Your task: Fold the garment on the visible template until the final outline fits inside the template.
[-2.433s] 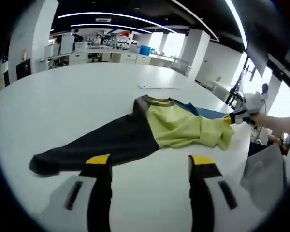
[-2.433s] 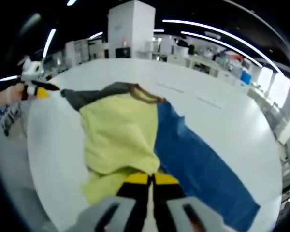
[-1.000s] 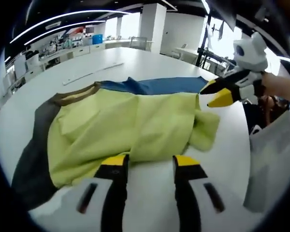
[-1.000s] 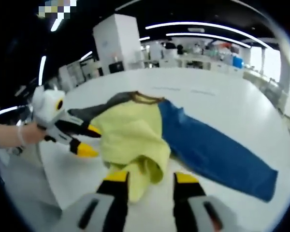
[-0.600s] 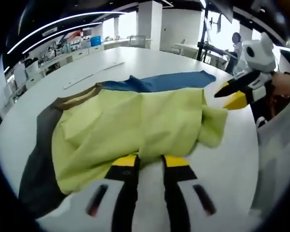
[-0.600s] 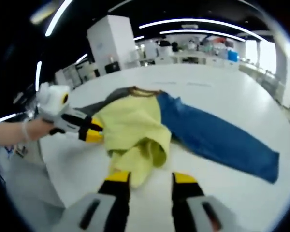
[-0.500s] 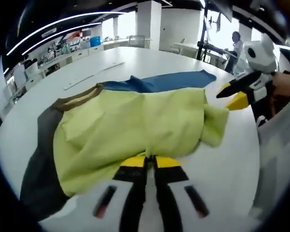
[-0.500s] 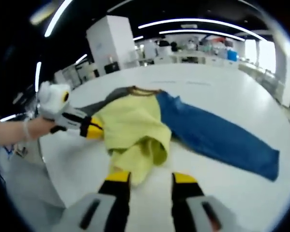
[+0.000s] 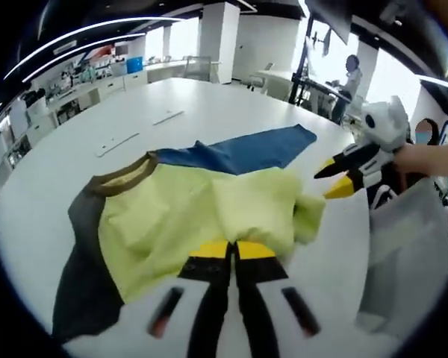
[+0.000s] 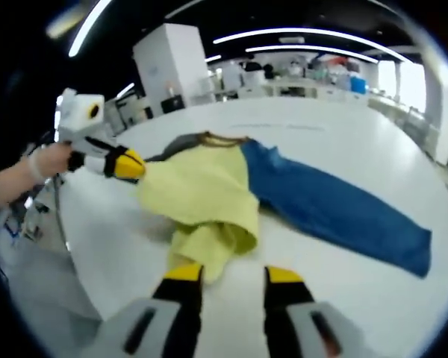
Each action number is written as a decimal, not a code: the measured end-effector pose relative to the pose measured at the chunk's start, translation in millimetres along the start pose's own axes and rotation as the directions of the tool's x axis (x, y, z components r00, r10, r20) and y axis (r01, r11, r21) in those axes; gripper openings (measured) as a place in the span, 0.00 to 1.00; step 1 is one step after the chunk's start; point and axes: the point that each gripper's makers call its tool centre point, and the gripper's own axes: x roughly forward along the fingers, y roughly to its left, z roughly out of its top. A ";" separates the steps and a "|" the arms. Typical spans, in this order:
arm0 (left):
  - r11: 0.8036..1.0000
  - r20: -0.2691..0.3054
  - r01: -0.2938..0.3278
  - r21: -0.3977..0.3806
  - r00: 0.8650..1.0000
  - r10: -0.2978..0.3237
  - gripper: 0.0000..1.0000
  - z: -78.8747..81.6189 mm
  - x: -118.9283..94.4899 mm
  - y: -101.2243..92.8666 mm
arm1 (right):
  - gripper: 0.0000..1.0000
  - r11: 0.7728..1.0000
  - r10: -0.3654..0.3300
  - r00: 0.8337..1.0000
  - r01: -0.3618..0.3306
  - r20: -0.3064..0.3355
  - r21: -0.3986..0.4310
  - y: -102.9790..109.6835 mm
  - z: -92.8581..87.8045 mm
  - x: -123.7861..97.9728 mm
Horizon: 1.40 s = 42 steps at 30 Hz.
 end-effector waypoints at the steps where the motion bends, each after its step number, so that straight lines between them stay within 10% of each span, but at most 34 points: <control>1: 1.000 0.001 -0.001 -0.001 1.000 0.001 0.00 3.8 -1.4 2.3 | 0.28 1.000 0.000 1.000 0.000 -0.001 -0.002 0.4 -0.3 0.2; 23: 0.999 -0.086 -0.044 -0.004 0.995 0.044 0.00 8.3 50.7 67.9 | 0.27 1.000 0.000 1.000 0.000 -0.015 0.010 4.1 -10.9 -1.0; 42: 0.998 -0.129 -0.066 -0.022 0.990 0.063 0.00 -9.2 69.8 76.1 | 0.27 1.000 0.001 1.000 -0.001 -0.019 0.019 3.1 -9.4 1.5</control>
